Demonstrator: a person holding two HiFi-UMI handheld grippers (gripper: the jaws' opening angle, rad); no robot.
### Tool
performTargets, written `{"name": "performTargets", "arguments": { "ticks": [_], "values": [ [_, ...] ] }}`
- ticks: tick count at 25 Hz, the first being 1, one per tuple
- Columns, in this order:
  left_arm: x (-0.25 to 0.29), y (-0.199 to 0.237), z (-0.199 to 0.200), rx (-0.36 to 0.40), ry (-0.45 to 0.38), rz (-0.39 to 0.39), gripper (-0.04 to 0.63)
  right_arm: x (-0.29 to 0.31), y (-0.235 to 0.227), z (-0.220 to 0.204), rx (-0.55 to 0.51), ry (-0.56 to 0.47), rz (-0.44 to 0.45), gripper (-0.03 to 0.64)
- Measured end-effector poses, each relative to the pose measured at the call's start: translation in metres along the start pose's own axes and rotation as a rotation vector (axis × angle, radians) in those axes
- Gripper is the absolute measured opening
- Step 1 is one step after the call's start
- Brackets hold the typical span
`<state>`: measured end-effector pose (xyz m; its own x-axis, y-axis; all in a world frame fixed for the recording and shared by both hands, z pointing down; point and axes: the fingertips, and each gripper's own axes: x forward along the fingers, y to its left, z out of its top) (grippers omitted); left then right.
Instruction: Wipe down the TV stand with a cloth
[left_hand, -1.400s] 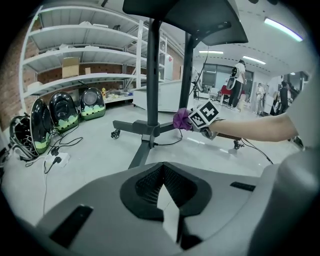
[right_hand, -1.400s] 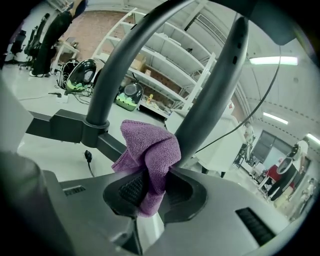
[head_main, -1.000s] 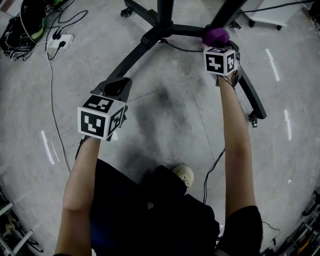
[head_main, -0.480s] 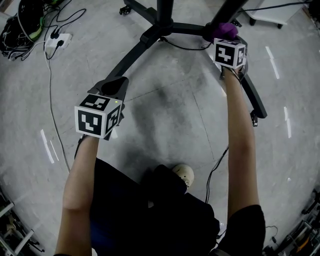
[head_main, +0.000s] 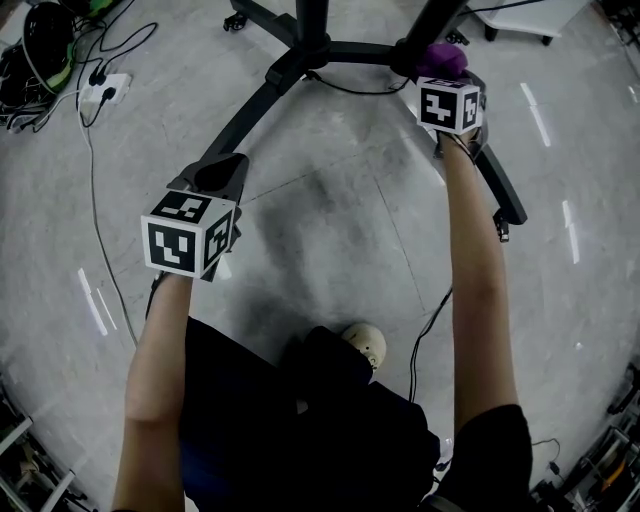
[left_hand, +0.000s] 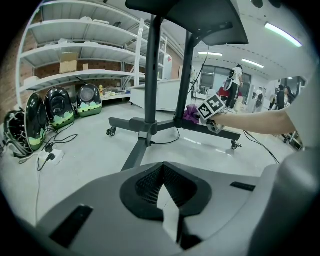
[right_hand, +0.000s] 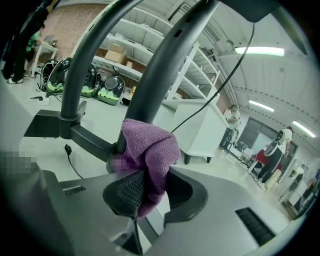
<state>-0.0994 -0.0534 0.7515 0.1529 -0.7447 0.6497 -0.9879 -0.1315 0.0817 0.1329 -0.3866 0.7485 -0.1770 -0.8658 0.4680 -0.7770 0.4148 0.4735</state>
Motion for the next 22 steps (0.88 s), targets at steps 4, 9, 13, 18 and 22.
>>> {"name": "performTargets", "arguments": {
  "ticks": [4,9,13,18,22],
  "values": [
    [0.004,-0.003,0.0,-0.003,0.0,-0.006,0.006,-0.003,0.003,-0.009,-0.037,0.012,0.003,0.1],
    [0.009,-0.011,0.003,0.0,-0.003,-0.026,0.006,-0.011,-0.004,-0.02,0.002,0.015,-0.002,0.1],
    [0.016,-0.022,0.004,0.01,0.002,-0.049,0.006,-0.018,-0.011,-0.033,0.002,0.029,-0.01,0.1],
    [0.023,-0.035,0.005,0.021,0.001,-0.078,0.006,-0.027,-0.021,-0.06,0.008,0.075,-0.018,0.1],
    [0.026,-0.043,0.007,0.032,-0.002,-0.094,0.006,-0.034,-0.033,-0.074,0.011,0.087,-0.036,0.1]
  ]
}}
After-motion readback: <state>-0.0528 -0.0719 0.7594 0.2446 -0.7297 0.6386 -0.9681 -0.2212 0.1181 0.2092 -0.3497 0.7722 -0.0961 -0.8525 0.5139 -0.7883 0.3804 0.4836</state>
